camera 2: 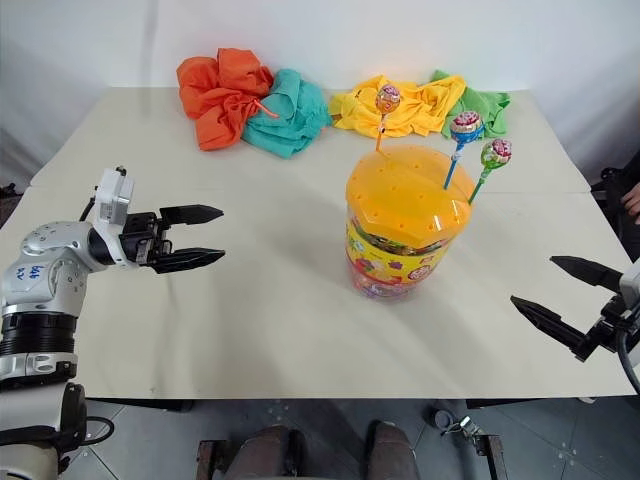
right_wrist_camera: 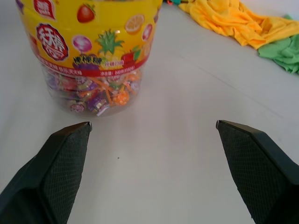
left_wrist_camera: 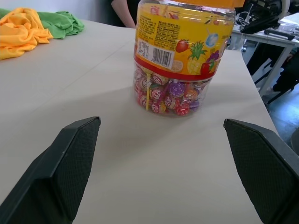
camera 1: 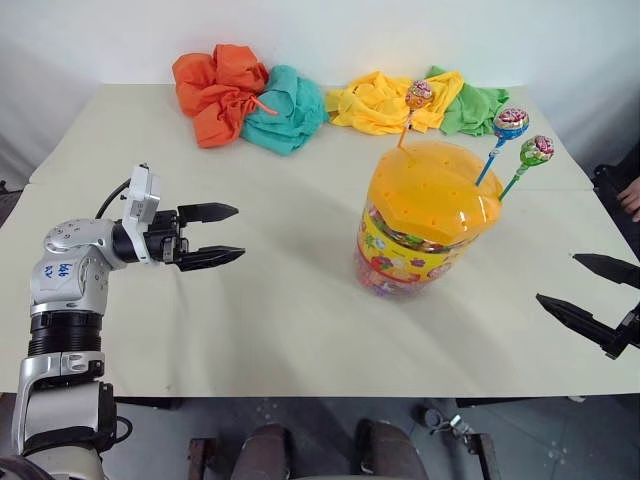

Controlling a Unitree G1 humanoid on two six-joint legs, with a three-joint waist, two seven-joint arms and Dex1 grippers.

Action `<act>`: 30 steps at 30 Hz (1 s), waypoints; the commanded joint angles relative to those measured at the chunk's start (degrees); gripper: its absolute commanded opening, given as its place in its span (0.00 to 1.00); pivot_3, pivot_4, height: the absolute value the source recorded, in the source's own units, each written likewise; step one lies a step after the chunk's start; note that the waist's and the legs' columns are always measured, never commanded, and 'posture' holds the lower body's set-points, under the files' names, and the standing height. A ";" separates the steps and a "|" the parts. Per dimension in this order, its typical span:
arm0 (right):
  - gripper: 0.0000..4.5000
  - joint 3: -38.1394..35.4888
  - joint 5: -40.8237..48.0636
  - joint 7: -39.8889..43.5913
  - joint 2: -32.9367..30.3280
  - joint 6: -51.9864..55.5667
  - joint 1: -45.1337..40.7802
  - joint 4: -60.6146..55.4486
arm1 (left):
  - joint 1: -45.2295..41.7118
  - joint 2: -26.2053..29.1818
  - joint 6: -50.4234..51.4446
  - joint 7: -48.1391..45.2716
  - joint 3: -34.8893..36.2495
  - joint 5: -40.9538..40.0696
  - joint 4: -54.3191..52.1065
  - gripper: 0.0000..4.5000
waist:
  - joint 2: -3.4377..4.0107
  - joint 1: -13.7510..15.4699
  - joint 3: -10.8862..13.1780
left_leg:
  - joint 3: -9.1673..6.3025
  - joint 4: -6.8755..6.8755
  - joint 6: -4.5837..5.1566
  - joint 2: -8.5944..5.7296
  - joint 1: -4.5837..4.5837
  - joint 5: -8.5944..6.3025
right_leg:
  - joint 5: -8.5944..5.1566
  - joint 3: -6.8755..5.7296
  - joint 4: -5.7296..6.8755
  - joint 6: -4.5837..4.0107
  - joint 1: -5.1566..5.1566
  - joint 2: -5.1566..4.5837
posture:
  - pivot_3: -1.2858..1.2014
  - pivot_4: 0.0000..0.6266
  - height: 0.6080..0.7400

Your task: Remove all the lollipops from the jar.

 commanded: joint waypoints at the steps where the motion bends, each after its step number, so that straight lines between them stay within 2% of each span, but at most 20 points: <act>1: 0.99 -0.88 0.17 -0.14 -0.51 -1.32 -1.06 -0.07 | -0.09 1.00 -0.30 -0.04 1.04 -1.31 -1.67 1.00 | 0.00 -0.05 0.00 | 0.00 0.00 0.00 0.00 0.00 0.00 | 0.00 0.00 0.00 0.00 0.00 0.00 | 0.52 0.24 1.00; 9: 0.99 -1.48 0.22 -0.52 -0.20 -0.88 -1.13 -1.20 | -2.12 2.47 4.74 7.31 -2.24 3.27 -1.04 1.00 | 0.00 -0.01 0.00 | -0.01 0.08 0.00 0.00 -0.01 0.00 | 0.00 0.00 0.06 0.00 0.00 0.00 | 0.52 0.24 1.00; 15: 0.99 -3.58 3.97 -1.84 -0.43 1.82 -1.80 -4.87 | -9.43 0.01 2.69 5.06 -1.01 0.11 2.31 1.00 | 0.00 0.19 0.00 | -0.07 0.26 0.00 0.01 -0.09 0.00 | 0.00 -0.01 0.12 0.00 0.00 0.00 | 0.52 0.24 1.00; 20: 0.99 -4.11 7.65 -5.06 -0.24 4.87 -2.93 -9.53 | -18.81 -4.82 0.07 1.98 -3.84 1.21 8.55 1.00 | 0.00 0.13 0.00 | -0.09 0.55 0.04 -0.01 -0.18 -0.02 | 0.03 -0.02 0.20 0.05 0.03 0.00 | 0.52 0.24 1.00; 24: 0.99 -7.14 13.61 -9.80 0.03 9.78 -2.05 -16.99 | -28.16 -12.19 -3.52 0.15 -6.48 2.42 15.74 1.00 | -0.05 0.43 0.03 | -0.13 0.63 0.05 -0.01 -0.25 -0.03 | 0.03 -0.06 0.23 0.05 0.01 0.01 | 0.52 0.24 1.00; 30: 0.99 -11.86 19.45 -15.76 1.53 13.76 1.70 -25.11 | -38.88 -18.97 -5.74 3.49 -6.91 4.97 28.28 1.00 | -0.07 0.35 0.04 | -0.18 0.68 0.10 -0.02 -0.42 -0.06 | 0.04 -0.12 0.16 0.08 -0.08 0.01 | 0.52 0.24 1.00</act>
